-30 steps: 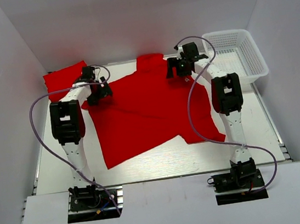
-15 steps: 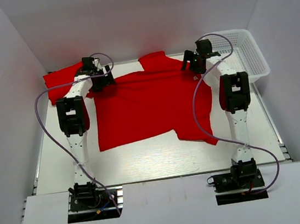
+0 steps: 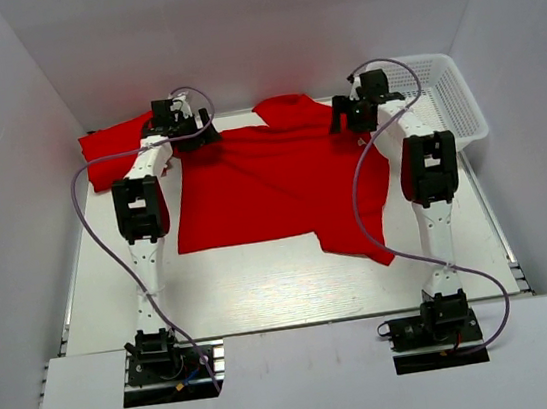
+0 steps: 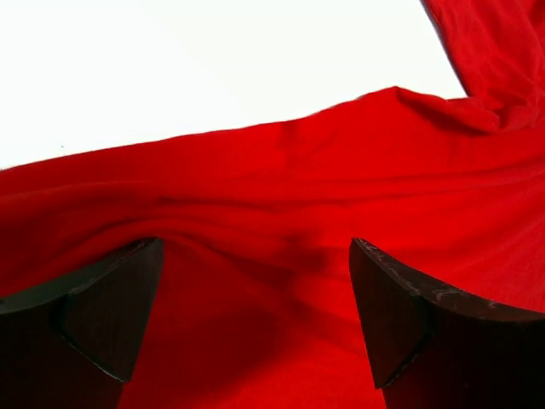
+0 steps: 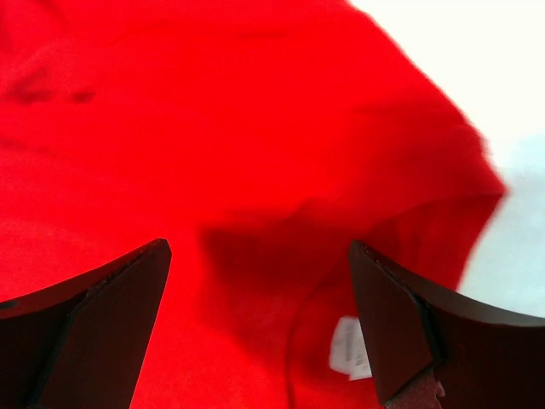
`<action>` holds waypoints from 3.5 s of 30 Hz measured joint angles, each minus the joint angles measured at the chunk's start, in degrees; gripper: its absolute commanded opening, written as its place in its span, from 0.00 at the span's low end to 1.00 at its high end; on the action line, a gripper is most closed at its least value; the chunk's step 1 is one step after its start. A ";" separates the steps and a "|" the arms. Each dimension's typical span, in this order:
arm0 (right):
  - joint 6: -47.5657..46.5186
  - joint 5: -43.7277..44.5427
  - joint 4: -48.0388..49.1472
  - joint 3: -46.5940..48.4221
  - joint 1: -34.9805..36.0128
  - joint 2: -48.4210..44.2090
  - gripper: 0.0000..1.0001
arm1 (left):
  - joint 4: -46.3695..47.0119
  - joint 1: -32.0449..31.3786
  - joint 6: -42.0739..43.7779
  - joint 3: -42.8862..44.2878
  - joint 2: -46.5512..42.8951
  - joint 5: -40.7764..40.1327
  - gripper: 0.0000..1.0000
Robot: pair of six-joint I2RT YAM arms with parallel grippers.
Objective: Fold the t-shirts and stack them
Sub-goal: Grap the side of the flattened tshirt closest away from the robot with both arms
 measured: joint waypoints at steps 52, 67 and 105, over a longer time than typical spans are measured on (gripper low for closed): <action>6.58 15.80 1.77 -70.12 12.70 -66.45 0.90 | 2.67 -1.07 -18.32 -84.76 -60.72 -28.72 0.00; 5.11 12.57 -10.62 -74.58 24.90 -64.54 0.90 | -11.93 -1.03 -23.28 -86.51 -69.81 -30.69 0.00; -9.49 22.56 -6.14 -61.05 32.68 -61.13 0.00 | -12.00 -1.03 -24.13 -80.81 -69.79 -31.41 0.00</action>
